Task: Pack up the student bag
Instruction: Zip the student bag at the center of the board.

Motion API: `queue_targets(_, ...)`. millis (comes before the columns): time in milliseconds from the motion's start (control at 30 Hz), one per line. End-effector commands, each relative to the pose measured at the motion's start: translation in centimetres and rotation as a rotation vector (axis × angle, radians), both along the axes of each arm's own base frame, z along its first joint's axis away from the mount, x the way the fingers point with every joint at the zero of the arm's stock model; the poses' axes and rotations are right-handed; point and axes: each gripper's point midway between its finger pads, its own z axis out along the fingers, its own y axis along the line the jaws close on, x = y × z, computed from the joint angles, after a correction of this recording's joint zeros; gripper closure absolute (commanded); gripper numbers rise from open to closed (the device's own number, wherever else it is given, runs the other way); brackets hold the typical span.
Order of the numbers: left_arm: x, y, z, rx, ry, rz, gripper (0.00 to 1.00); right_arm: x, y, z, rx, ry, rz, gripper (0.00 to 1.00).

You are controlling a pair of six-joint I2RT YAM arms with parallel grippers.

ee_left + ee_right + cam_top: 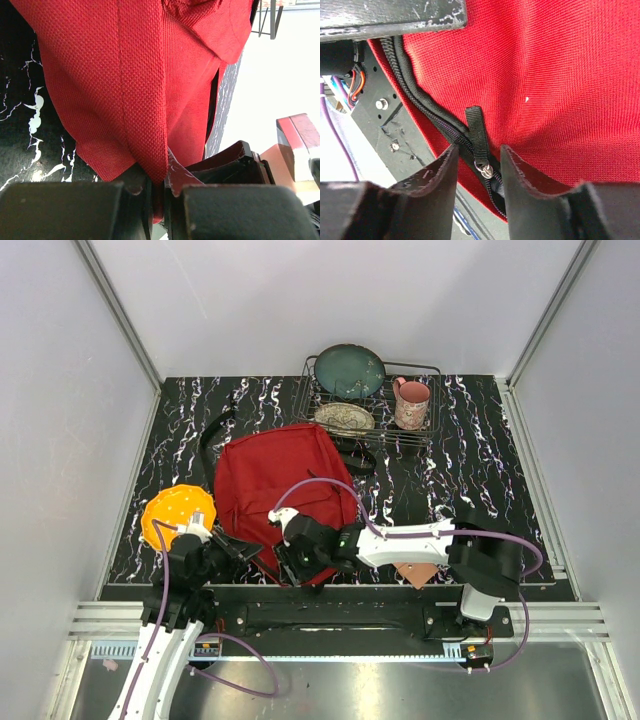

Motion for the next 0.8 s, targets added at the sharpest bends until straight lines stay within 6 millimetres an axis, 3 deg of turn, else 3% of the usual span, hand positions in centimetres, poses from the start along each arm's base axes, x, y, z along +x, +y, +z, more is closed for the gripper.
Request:
queue_targets(0, 0.8, -0.7, 1.7, -0.057, -0.091, -0.019, 1.0, -0.1, 1.2, 0.0, 0.007, -0.011, -0.005, 0.59)
queue_targets(33, 0.7, -0.7, 1.6, -0.056, -0.088, -0.021, 1.0, -0.1, 1.1, -0.2, 0.0, -0.012, -0.006, 0.73)
queue_targets(67, 0.7, -0.7, 1.6, -0.055, -0.09, -0.021, 1.0, 0.0, 1.2, -0.2, 0.004, -0.014, -0.007, 0.79)
queue_targets(200, 0.7, -0.8, 1.4, -0.056, -0.083, -0.023, 1.0, 0.2, 1.1, 0.1, 0.014, -0.026, -0.017, 0.87)
queue_targets(367, 0.7, -0.7, 1.3, -0.056, -0.08, -0.021, 1.0, 0.7, 1.1, 1.0, 0.037, -0.053, -0.039, 0.82)
queue_targets(400, 0.7, -0.8, 1.3, -0.056, -0.08, -0.023, 1.0, 0.9, 1.1, 1.1, 0.039, -0.061, -0.047, 0.68)
queue_targets(433, 0.7, -0.8, 1.4, -0.055, -0.082, -0.027, 1.0, 1.0, 1.2, 1.2, 0.043, -0.065, -0.054, 0.65)
queue_targets(767, 0.7, -0.8, 1.4, -0.048, -0.081, -0.029, 1.0, 1.8, 2.6, 0.3, 0.029, -0.067, -0.069, 0.64)
